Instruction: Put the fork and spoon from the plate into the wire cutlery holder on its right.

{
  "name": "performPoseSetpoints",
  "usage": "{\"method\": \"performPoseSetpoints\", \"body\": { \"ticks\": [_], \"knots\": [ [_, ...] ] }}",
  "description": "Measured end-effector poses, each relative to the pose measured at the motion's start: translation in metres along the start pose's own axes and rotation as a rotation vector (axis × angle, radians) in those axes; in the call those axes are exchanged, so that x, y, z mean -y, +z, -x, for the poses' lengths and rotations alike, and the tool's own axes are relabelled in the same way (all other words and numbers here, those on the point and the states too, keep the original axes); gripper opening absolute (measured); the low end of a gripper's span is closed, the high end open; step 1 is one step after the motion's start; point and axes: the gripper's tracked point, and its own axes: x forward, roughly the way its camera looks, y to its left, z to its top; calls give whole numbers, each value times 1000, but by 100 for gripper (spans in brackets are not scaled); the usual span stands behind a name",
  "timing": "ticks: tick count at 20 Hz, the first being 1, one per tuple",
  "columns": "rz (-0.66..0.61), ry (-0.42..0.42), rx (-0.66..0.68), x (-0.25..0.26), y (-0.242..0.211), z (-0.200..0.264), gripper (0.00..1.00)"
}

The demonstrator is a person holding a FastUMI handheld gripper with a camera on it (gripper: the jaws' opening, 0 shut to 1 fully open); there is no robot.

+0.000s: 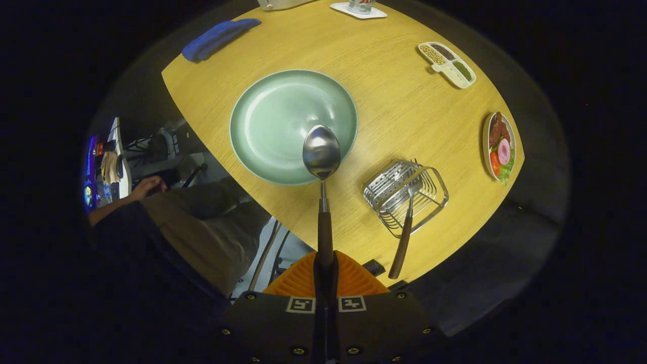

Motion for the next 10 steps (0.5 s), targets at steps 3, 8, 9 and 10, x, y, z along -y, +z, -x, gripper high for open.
{"method": "performPoseSetpoints", "body": {
  "ticks": [3, 8, 9, 10],
  "knots": [
    [-23, 10, -9, 7, -16, 8, 2],
    [-51, -5, -43, 29, -44, 24, 2],
    [-52, -18, -58, 36, -50, 28, 2],
    [-53, -32, -75, 43, -55, 31, 2]
  ]
}}
